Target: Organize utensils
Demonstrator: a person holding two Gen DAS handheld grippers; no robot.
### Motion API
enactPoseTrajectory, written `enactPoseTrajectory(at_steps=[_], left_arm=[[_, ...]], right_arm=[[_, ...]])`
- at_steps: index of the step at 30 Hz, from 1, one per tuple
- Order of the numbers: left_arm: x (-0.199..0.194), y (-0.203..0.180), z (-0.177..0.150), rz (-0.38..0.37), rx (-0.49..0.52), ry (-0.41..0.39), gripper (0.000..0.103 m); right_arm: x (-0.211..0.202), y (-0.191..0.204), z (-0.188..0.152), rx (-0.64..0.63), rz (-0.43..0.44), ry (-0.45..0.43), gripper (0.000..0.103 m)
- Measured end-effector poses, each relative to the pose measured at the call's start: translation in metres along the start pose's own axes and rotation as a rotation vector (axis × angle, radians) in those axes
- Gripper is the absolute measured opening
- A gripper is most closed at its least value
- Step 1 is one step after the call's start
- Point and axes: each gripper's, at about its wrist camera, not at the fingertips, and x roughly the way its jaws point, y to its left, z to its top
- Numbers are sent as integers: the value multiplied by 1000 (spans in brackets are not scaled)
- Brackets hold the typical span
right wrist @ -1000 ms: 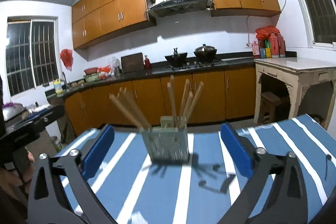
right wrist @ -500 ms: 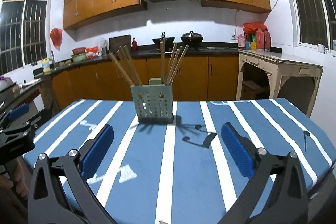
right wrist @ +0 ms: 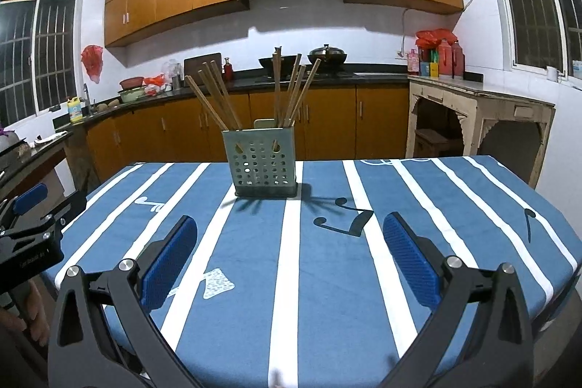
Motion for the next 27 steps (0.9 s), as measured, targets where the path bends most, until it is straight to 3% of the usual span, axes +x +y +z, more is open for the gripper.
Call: enactPoseTrajectory(at_steps=[27], left_arm=[[6,-3,-6,-8,6,15,99]], right_arm=[[2,-2,-7,13,-6,13,101]])
